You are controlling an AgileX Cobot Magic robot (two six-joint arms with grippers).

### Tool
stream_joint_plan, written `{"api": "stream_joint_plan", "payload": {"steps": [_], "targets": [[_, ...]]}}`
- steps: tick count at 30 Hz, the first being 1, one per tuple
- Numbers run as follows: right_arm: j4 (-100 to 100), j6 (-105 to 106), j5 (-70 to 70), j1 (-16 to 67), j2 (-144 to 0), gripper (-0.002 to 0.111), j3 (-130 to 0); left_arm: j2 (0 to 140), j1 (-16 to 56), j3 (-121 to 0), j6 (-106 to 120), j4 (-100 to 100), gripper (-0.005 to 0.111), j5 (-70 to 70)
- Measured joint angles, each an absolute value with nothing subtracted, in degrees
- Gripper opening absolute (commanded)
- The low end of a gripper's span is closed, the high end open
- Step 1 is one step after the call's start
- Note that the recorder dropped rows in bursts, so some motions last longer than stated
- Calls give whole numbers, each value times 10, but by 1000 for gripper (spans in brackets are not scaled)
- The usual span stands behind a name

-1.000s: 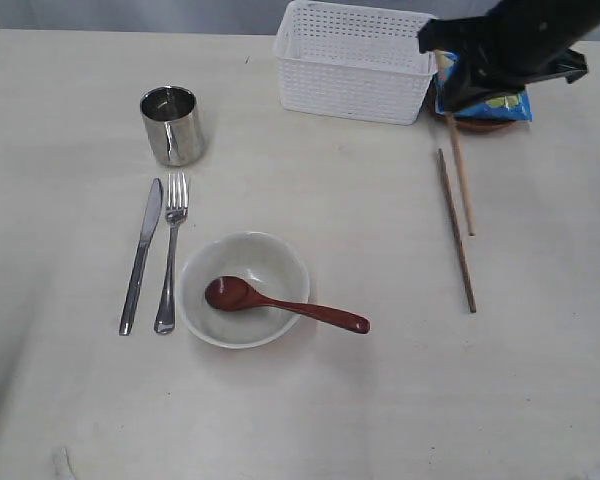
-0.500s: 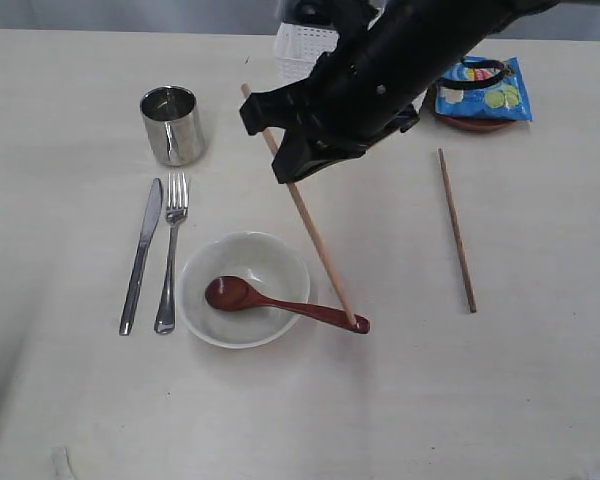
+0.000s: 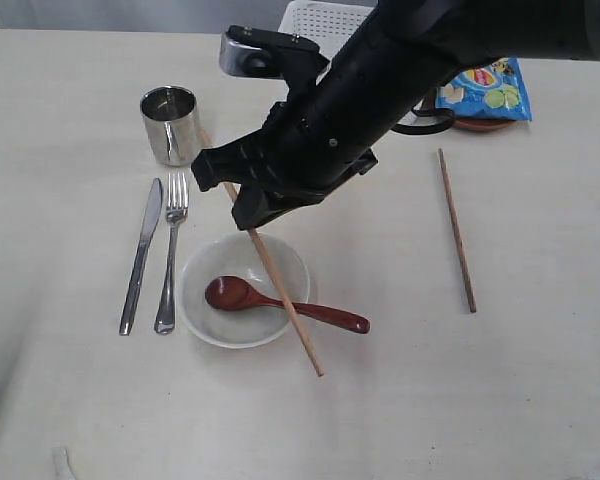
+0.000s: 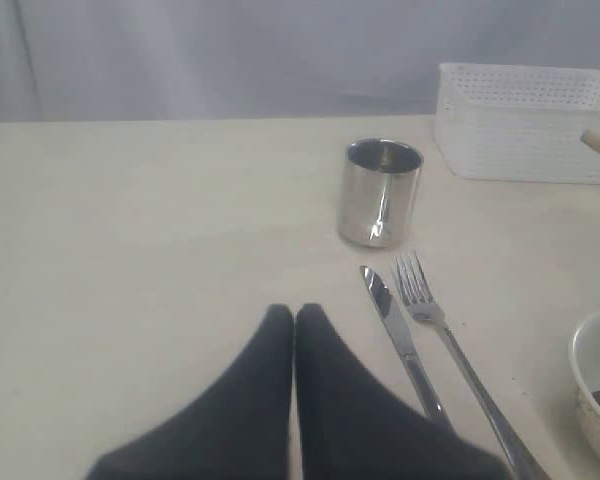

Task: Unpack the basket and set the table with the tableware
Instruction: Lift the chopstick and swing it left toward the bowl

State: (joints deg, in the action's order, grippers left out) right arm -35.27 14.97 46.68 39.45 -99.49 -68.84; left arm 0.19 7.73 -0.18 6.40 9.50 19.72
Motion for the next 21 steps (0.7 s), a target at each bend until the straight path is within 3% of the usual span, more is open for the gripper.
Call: {"api": "stream_joint_plan", "payload": {"steps": [21], "targets": [[-443,154,430,396,-1071,0,-688,2,77,-2,64,95,0,197]]}}
